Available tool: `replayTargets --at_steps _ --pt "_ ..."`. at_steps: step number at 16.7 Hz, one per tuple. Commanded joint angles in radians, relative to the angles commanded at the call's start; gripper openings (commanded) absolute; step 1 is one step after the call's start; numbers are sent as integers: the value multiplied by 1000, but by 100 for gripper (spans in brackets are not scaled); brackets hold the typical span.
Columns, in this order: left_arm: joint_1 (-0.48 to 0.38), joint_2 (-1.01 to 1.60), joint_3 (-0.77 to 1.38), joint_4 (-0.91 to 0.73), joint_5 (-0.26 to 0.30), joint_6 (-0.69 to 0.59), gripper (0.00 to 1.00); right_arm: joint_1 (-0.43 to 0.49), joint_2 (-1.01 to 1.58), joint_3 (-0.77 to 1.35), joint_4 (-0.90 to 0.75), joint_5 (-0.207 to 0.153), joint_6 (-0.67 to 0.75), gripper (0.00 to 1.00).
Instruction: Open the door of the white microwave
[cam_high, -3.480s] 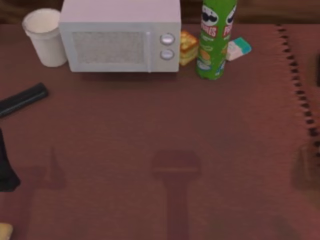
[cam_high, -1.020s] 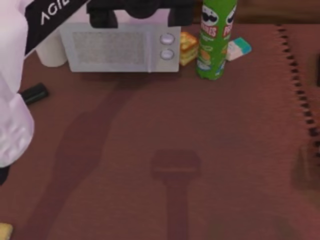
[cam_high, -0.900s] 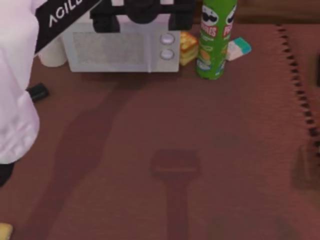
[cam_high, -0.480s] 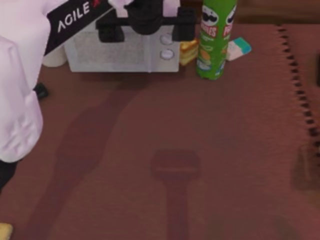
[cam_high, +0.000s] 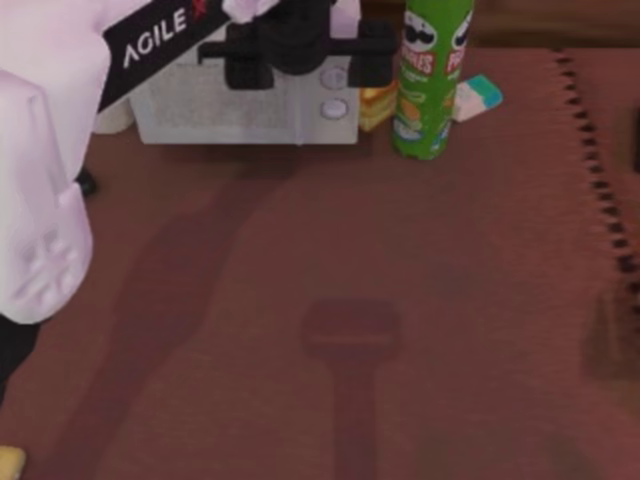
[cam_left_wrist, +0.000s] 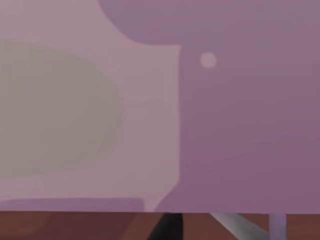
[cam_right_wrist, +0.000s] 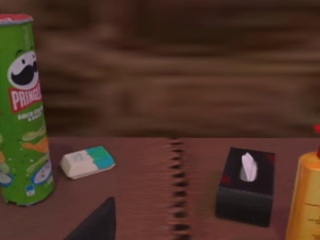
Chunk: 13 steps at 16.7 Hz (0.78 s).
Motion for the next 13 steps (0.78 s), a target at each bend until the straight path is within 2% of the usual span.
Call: replayTargets --at_steps 5,13 --pt "0 0 0 0 0 0 2 0 0 0 0 0 0 100" --pt "0 0 0 0 0 0 0 0 0 0 0 0 0 100"
